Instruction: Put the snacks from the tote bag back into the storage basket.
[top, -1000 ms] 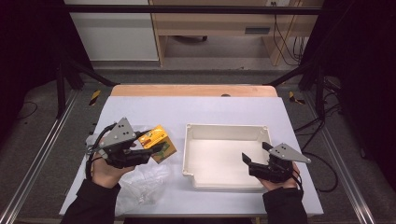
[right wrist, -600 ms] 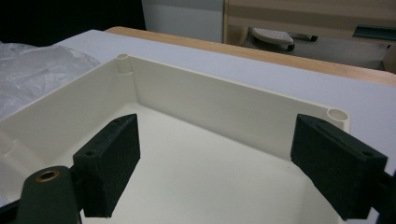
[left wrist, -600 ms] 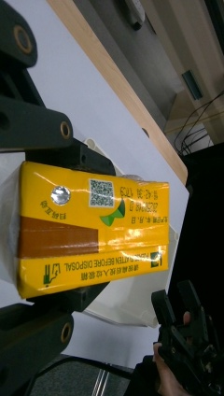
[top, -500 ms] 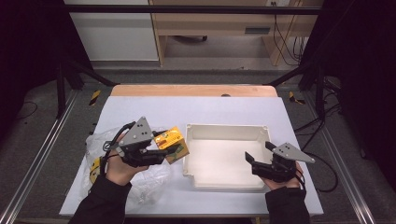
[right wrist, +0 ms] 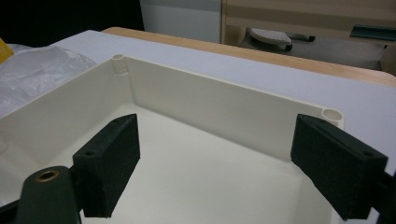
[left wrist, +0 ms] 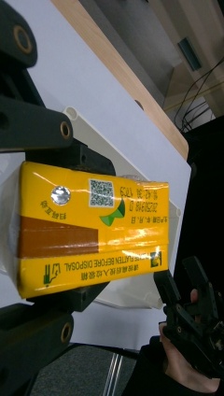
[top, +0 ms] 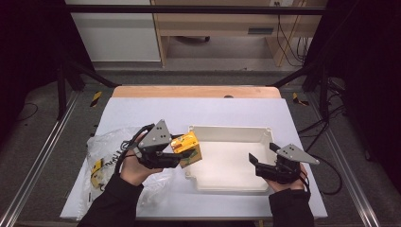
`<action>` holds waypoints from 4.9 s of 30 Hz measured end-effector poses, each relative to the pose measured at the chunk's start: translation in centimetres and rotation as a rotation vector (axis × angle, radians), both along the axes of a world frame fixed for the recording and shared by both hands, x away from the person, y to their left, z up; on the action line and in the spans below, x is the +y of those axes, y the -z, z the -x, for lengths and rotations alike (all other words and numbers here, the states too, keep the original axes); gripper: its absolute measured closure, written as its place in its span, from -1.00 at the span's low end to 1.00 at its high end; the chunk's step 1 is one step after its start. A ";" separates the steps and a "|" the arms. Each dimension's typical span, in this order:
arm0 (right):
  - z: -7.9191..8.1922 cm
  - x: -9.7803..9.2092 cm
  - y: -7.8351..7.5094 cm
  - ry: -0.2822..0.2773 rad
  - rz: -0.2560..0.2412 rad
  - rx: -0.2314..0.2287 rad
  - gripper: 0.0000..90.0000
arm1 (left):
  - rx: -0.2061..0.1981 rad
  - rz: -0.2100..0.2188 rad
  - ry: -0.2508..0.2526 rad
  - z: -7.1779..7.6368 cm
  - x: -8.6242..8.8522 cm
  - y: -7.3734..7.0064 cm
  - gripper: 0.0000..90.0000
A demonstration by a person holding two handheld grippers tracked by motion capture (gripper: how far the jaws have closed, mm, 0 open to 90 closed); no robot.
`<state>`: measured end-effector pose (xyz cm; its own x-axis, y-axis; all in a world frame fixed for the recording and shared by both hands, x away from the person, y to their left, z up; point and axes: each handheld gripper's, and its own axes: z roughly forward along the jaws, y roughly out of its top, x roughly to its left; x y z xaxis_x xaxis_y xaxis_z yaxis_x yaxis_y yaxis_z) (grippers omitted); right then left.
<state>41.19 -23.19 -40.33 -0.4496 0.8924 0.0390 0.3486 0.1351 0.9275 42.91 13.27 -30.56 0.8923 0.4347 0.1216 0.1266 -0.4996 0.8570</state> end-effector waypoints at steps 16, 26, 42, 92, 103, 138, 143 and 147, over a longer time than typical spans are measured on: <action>0.0 0.1 -0.1 -0.008 0.001 -0.006 -0.66 | 0.026 -0.025 0.080 -1.0 -2.6 1.6 0.13; -0.1 0.1 0.0 -0.010 0.004 -0.008 -0.66 | 0.050 -0.059 0.122 -1.5 -4.0 2.9 0.13; -0.1 0.0 0.0 -0.007 -0.002 -0.011 -0.66 | 0.087 -0.091 0.213 -2.6 -5.4 5.3 0.13; -0.2 0.2 0.4 -0.017 0.011 0.001 -0.65 | 0.117 -0.190 0.320 -4.0 -6.8 10.6 0.12; -0.2 0.2 0.4 -0.014 0.011 0.001 -0.65 | 0.132 -0.147 0.256 -3.9 -6.0 9.8 -0.18; 0.0 -0.6 0.2 0.011 0.005 0.006 -0.66 | 0.045 0.091 -0.259 1.1 8.3 6.6 -0.53; 0.1 -0.7 0.1 0.014 0.000 0.003 -0.66 | 0.056 0.125 -0.319 1.5 10.5 7.3 -0.52; 0.1 -0.9 0.1 0.019 0.003 0.004 -0.67 | 0.063 0.159 -0.381 2.0 12.5 8.1 -0.52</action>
<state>41.08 -24.04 -40.46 -0.4326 0.9008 0.0378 0.3547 0.1315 0.9257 40.93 25.81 -38.67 0.6674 0.7444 -0.0233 0.3311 -0.2686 0.9046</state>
